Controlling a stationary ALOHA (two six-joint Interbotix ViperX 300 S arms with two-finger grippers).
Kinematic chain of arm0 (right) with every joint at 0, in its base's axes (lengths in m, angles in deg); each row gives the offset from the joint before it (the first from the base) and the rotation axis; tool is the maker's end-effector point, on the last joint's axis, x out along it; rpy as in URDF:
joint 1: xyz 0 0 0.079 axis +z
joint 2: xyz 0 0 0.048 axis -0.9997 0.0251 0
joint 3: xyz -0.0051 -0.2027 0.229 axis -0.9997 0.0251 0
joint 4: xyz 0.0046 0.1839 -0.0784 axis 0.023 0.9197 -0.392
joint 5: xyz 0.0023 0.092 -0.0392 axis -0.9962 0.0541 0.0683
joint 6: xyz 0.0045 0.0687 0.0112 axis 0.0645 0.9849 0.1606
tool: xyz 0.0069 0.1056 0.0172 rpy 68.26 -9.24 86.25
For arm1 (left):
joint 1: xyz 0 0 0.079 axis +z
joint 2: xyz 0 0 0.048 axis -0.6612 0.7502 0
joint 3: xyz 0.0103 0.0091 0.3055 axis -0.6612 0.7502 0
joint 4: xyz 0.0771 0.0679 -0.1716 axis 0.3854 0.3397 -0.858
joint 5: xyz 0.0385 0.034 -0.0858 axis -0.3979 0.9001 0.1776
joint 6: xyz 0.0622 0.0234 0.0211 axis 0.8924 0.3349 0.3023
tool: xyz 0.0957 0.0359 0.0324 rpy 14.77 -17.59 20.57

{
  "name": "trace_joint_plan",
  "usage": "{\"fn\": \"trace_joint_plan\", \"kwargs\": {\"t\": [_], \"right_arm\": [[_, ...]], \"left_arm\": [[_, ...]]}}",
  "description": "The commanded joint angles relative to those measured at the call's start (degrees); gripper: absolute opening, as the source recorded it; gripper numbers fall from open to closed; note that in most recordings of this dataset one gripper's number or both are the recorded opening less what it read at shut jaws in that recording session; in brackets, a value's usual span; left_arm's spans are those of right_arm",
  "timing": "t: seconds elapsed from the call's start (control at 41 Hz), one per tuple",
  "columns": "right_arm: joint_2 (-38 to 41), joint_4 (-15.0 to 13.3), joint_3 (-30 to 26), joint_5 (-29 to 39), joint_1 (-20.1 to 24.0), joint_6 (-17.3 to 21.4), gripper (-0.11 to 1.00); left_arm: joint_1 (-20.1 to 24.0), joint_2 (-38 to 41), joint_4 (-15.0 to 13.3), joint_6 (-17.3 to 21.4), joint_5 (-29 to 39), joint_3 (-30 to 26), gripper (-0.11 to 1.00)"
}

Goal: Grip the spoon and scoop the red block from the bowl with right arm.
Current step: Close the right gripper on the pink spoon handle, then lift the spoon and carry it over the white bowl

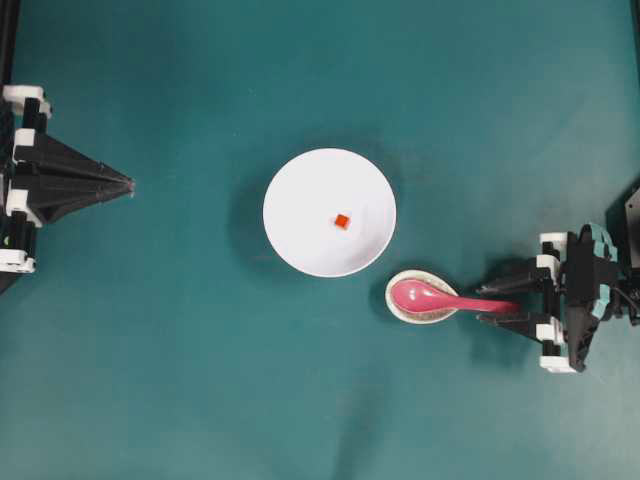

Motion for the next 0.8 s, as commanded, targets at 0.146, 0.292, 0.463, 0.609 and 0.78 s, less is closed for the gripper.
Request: {"fn": "trace_joint_plan", "kwargs": {"t": [0.146,0.292,0.463,0.609,0.78], "right_arm": [[-0.35,0.0,-0.26,-2.81,0.35,-0.26,0.49],[-0.35,-0.09,-0.09,-2.64,0.26,-0.53,0.45],[-0.35,-0.09,-0.09,-2.46,0.26,-1.76,0.36],[-0.35,-0.09,0.18,-2.46,0.35,-2.29,0.28],[-0.44,-0.09,0.26,-2.46,0.35,-2.29,0.25]], "left_arm": [[0.09,0.44,0.09,0.0,-0.09,-1.32,0.0],[0.09,0.44,0.09,0.0,-0.09,-1.32,0.0],[0.09,0.44,0.18,0.0,-0.09,-1.41,0.0],[0.09,0.53,0.09,0.0,-0.09,-1.32,0.0],[0.09,0.62,0.18,0.0,0.44,-1.32,0.0]]}}
